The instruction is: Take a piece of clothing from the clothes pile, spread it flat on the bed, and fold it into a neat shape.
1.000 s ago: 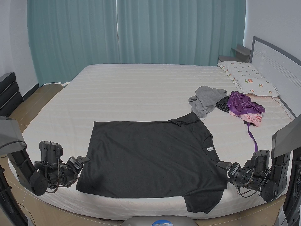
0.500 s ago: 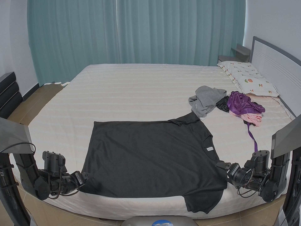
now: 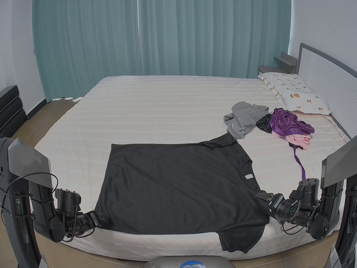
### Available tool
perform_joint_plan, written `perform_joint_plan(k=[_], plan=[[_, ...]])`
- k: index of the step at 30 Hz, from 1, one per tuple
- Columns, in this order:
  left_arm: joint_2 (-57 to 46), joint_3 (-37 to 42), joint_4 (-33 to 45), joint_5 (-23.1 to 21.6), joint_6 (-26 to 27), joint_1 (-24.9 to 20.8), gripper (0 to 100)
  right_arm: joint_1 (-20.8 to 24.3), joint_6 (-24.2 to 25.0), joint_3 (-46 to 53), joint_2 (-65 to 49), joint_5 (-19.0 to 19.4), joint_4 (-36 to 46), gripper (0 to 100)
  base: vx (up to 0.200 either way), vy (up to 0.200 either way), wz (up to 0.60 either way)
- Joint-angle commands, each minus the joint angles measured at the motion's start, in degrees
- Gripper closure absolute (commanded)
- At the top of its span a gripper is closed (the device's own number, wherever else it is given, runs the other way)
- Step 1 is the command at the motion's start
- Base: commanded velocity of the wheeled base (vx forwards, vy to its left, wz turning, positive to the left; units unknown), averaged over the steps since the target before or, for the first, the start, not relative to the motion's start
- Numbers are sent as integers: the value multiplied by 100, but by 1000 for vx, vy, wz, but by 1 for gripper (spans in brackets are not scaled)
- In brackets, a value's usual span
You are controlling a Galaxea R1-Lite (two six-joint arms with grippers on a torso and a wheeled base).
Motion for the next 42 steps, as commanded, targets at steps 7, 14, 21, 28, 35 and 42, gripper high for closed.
perform_joint_plan(k=[7,14,21,28,35,42], plan=[[54,-100,22,-80,-220,-62,0,2,2,0,20,3,-76,0,0,0,0],[63,-144,31,-80,-229,-71,100,2,2,9,20,3,-76,0,0,0,0],[54,23,-4,25,-431,-80,100,11,-33,-18,134,-6,-76,0,0,0,0],[-7,129,-13,60,-431,-27,100,134,-86,-53,292,-85,-85,0,0,0,0],[-25,129,-13,60,-475,17,100,55,-648,-106,494,-94,-76,0,0,0,0],[28,129,-285,52,-923,8,100,46,-1158,-527,1153,-375,-32,0,0,0,0]])
